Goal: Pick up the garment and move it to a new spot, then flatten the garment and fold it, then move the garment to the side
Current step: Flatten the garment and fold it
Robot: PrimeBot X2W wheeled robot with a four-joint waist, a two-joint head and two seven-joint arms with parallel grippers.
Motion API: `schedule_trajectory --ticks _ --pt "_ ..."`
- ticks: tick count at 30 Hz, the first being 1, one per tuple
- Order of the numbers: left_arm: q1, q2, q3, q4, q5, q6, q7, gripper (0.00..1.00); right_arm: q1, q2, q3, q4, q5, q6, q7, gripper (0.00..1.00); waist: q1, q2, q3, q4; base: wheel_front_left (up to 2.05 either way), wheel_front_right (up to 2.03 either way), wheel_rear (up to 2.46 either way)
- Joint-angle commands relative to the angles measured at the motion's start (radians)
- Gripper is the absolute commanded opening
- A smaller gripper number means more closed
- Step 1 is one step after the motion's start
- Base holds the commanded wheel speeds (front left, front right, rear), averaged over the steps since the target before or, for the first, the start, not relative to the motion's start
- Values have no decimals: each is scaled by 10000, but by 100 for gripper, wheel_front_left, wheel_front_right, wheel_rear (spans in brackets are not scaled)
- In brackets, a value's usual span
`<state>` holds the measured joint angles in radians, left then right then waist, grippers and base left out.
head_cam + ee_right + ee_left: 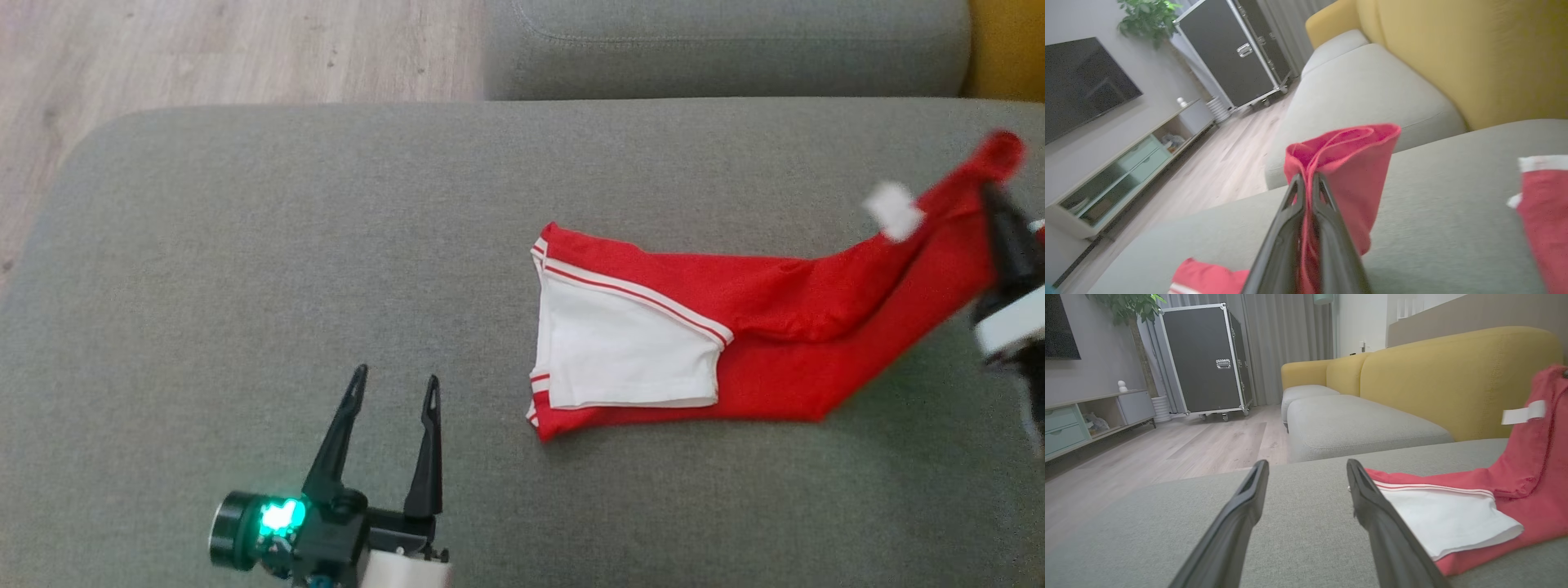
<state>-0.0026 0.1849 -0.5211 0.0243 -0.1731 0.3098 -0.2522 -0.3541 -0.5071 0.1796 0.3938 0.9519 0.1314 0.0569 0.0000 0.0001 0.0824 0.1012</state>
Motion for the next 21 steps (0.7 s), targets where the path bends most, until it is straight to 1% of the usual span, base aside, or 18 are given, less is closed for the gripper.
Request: schedule_trajectory --ticks 1,6,10,14,15,16,21 --pt "-212 -53 383 -275 119 -42 -95 100 192 -26 131 -643 -187 -7 147 0 0 -1 -61 77 0 0 0" --pt "-156 -165 503 -222 227 -258 -95 100 352 1283 497 -2309 -998 -7 1100 0 0 -1 -124 407 0 0 0" --pt "-154 -314 567 -171 307 -413 -95 100 445 2576 1073 -2948 -1685 -7 1796 0 0 -1 -96 779 0 0 0" --pt "-173 -492 594 -108 379 -585 -95 100 523 3506 1557 -2728 -2448 -7 2152 0 0 -1 -42 1204 0 0 0" --pt "-173 -492 594 -108 379 -585 -95 100 523 3506 1557 -2728 -2448 -7 2152 0 0 -1 -42 1204 0 0 0" --pt "-172 -531 610 -88 395 -617 -95 100 542 3683 1646 -2585 -2637 -7 2192 0 0 -1 -30 1301 0 0 0" --pt "-170 -718 688 -23 464 -786 -95 100 649 4169 1798 -1581 -3461 -7 2039 0 0 -1 22 1727 0 0 0"
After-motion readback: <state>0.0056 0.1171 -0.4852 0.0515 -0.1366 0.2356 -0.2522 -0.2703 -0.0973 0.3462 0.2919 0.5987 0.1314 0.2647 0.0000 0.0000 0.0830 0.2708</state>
